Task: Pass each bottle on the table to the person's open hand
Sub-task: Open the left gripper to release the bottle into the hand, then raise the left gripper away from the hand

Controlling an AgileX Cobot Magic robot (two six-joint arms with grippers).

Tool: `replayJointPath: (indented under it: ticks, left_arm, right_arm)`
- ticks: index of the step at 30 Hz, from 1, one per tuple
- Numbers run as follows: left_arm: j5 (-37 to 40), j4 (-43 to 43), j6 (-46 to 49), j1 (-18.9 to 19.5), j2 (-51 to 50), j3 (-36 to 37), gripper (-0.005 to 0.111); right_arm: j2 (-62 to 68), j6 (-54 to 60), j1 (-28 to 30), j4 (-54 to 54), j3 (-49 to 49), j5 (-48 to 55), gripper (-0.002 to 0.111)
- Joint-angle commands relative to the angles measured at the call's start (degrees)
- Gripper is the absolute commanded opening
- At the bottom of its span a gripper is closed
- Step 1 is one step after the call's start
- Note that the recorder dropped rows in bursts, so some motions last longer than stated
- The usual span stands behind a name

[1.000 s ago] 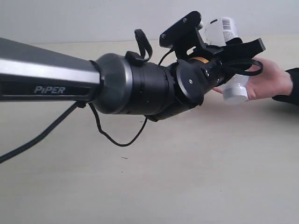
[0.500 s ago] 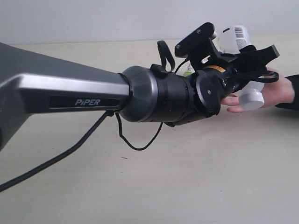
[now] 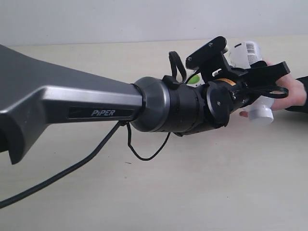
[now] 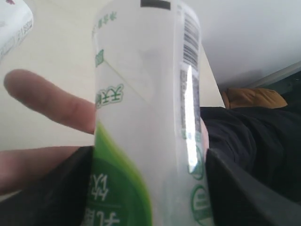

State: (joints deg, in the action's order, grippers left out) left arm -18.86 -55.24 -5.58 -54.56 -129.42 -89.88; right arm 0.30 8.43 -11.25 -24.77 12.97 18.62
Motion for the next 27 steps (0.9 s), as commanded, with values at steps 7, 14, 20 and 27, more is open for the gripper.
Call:
replayJointPath:
  ticks: [7, 14, 20, 27]
  left_arm:
    - [0.46, 1.31, -0.31, -0.27, -0.08, -0.27, 0.07]
    - [1.17, 1.31, -0.31, -0.16, 1.35, -0.27, 0.07]
    - [5.4, 1.2, -0.31, 1.31, 2.64, -0.27, 0.07]
    - [7.61, 1.2, 1.83, 2.07, 4.04, -0.27, 0.07]
  right_arm:
    - [-0.3, 0.41, -0.09, 0.31, -0.14, -0.24, 0.0]
    - [-0.3, 0.41, -0.09, 0.31, -0.14, -0.24, 0.0]
    - [-0.3, 0.41, -0.09, 0.31, -0.14, -0.24, 0.0]
    - [-0.3, 0.41, -0.09, 0.31, -0.14, -0.24, 0.0]
